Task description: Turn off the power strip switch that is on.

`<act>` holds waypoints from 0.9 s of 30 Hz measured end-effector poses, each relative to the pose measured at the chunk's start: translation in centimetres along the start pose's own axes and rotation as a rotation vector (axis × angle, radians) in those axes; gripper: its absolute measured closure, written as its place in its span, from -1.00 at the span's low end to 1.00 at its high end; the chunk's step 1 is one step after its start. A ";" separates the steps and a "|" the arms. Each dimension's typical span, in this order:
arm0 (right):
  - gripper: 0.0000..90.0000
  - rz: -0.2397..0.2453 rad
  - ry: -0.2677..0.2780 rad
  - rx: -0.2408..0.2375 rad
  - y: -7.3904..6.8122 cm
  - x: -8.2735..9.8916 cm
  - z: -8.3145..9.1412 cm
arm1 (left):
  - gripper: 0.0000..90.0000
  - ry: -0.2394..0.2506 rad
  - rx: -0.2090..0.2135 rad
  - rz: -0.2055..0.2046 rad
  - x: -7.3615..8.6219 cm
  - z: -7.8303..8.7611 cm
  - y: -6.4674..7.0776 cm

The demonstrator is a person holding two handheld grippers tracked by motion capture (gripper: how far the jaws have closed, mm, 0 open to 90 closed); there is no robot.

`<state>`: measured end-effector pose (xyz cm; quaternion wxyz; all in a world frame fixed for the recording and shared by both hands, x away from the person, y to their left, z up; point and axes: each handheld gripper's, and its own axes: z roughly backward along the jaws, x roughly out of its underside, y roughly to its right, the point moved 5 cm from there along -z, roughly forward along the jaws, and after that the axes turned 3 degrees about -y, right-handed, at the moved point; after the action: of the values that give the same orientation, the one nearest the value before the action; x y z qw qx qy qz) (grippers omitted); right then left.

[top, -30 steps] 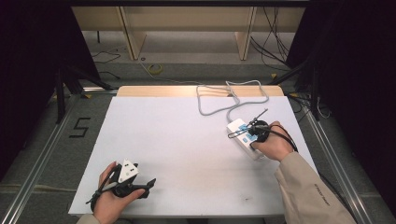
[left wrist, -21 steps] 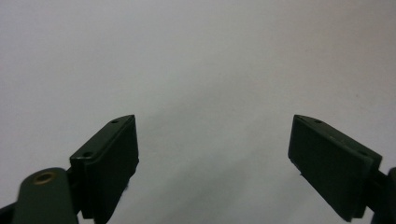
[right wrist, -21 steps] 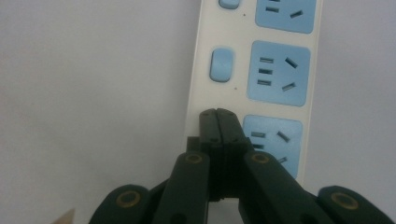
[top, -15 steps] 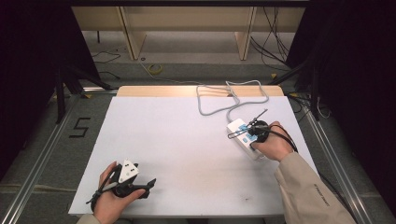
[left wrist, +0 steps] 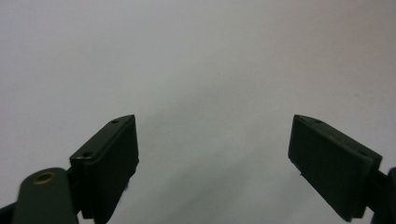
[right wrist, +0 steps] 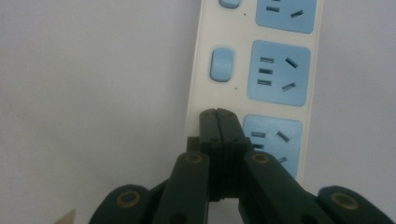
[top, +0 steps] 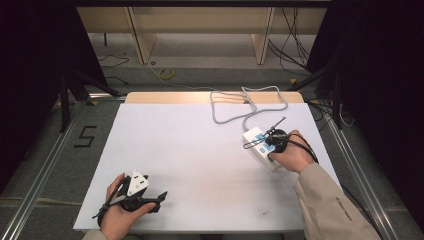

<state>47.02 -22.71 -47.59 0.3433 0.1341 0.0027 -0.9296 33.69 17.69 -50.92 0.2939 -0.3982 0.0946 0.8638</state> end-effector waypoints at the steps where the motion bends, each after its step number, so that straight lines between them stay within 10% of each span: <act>1: 1.00 0.000 0.000 0.001 0.0 0.0 0.0 | -0.65 0.000 0.000 -0.001 0.0 0.0 0.0; 27: 1.00 0.012 -0.006 0.015 -0.1 0.0 -0.1 | -0.65 0.000 -0.001 0.001 0.0 -0.1 0.0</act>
<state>46.99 -22.58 -47.70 0.3476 0.1340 -0.0062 -0.9280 33.72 17.63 -50.98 0.2932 -0.3984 0.0946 0.8639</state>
